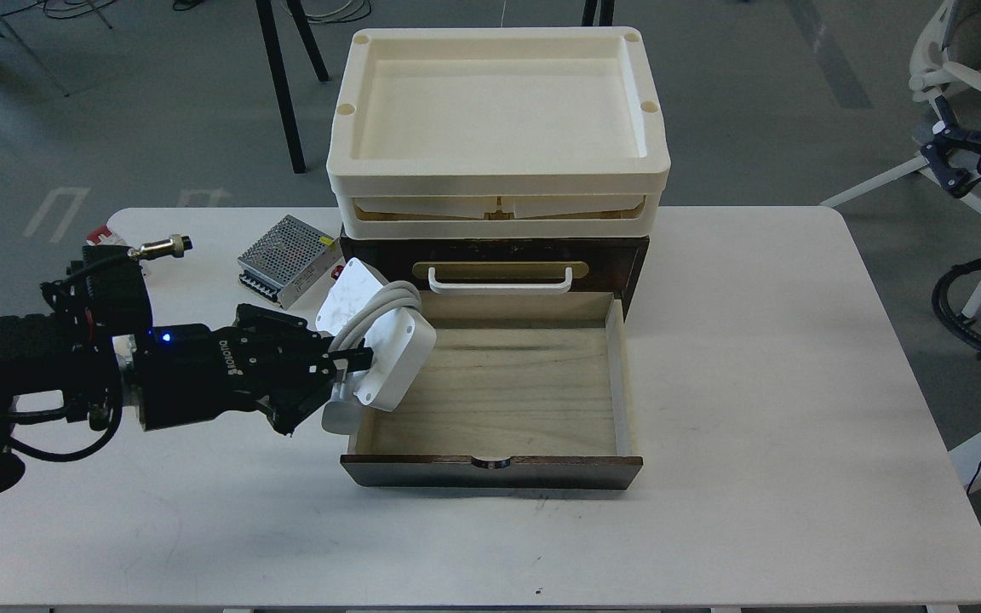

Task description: Put charging cable into cabinet

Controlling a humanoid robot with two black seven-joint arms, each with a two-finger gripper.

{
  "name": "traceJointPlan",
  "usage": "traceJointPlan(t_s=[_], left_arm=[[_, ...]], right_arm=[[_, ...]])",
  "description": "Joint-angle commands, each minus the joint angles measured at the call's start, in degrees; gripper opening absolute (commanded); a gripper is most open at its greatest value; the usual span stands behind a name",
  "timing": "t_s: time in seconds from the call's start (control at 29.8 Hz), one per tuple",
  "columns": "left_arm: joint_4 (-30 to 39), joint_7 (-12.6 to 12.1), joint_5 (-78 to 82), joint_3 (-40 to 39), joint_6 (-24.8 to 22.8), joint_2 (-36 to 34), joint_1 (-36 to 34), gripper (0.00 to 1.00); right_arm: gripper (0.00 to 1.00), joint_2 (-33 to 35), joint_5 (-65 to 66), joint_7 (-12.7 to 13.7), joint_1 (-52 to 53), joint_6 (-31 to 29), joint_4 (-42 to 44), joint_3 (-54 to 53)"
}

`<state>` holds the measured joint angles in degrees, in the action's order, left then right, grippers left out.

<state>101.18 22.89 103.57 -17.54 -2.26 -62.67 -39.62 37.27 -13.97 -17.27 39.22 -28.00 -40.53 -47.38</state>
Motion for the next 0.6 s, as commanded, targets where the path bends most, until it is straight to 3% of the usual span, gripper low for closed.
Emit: traceJointPlan(t_s=[0.0, 0.1, 0.2, 0.37, 0.57], left_arm=[[-0.02, -0.30, -3.90, 0.31, -1.33, 4.74, -0.46, 0.02], [-1.94, -0.39, -4.43, 0.48, -4.49, 9.30, -0.37, 0.02], [-8.09, -0.83, -4.43, 0.57, -6.34, 13.88, 0.33, 0.02], [-16.01, -0.92, -4.43, 1.01, -6.96, 18.19, 0.51, 0.02], [-18.03, -4.25, -5.39, 0.49, -10.04, 20.21, -0.20, 0.04]], right_arm=[[1.00, 0.25, 0.00, 0.04, -0.72, 0.00, 0.01, 0.00], [1.00, 0.25, 0.00, 0.04, -1.07, 0.00, 0.01, 0.00], [1.00, 0.17, 0.00, -0.05, -1.25, 0.00, -0.07, 0.09], [1.00, 0.17, 0.00, -0.05, -1.34, 0.00, -0.07, 0.00], [1.00, 0.17, 0.00, 0.04, -1.34, 0.00, -0.07, 0.00]])
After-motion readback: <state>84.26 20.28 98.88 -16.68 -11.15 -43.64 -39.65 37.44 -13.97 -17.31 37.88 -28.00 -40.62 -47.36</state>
